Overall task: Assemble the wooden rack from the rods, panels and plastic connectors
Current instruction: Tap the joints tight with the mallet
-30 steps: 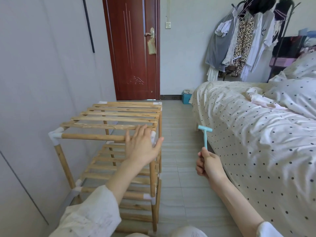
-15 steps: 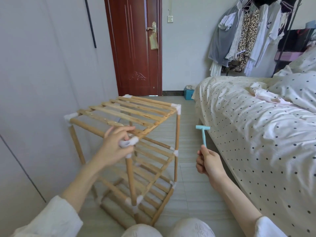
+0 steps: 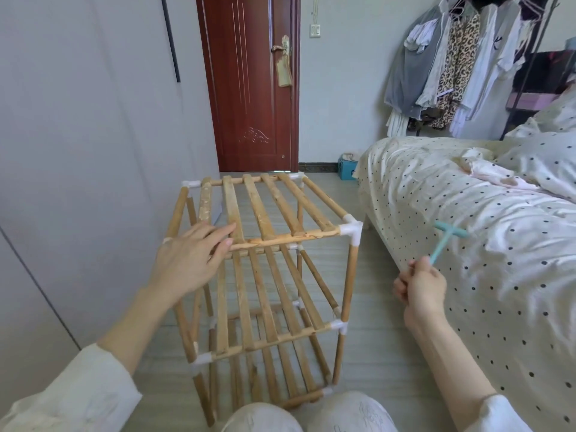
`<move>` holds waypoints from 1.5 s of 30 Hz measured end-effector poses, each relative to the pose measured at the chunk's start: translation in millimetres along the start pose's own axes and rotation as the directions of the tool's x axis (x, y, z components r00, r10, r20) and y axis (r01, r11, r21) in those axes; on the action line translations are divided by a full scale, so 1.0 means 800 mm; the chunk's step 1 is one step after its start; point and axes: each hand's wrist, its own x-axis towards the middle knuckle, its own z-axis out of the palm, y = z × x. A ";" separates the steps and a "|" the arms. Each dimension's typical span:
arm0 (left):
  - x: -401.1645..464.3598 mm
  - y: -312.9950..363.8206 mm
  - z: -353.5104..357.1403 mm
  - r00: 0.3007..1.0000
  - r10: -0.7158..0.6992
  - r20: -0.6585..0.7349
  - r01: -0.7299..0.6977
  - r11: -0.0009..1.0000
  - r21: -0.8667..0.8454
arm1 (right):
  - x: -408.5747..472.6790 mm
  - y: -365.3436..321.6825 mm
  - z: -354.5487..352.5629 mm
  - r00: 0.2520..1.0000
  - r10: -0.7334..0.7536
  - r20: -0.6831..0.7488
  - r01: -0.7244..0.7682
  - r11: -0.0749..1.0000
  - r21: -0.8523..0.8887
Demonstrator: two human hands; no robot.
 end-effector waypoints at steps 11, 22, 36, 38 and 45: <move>-0.003 -0.002 0.007 0.999 -0.026 0.022 0.026 0.999 0.030 | -0.016 0.002 -0.005 1.000 -0.011 0.000 0.011 0.998 0.064; -0.003 0.003 0.005 0.999 -0.030 -0.017 0.031 0.999 0.029 | -0.028 0.019 0.002 0.911 0.168 0.377 -0.191 0.981 0.024; -0.005 0.002 0.009 0.999 -0.024 -0.041 0.025 0.999 0.037 | -0.019 0.010 0.002 0.895 0.255 0.366 -0.314 0.943 0.112; -0.005 0.001 0.009 0.999 -0.020 -0.047 0.021 0.999 0.032 | -0.021 0.015 0.002 0.820 0.326 0.471 -0.391 0.920 0.044; -0.004 0.001 0.013 0.996 -0.004 -0.088 0.008 0.999 0.046 | -0.016 0.010 -0.005 0.813 0.347 0.469 -0.460 0.875 0.151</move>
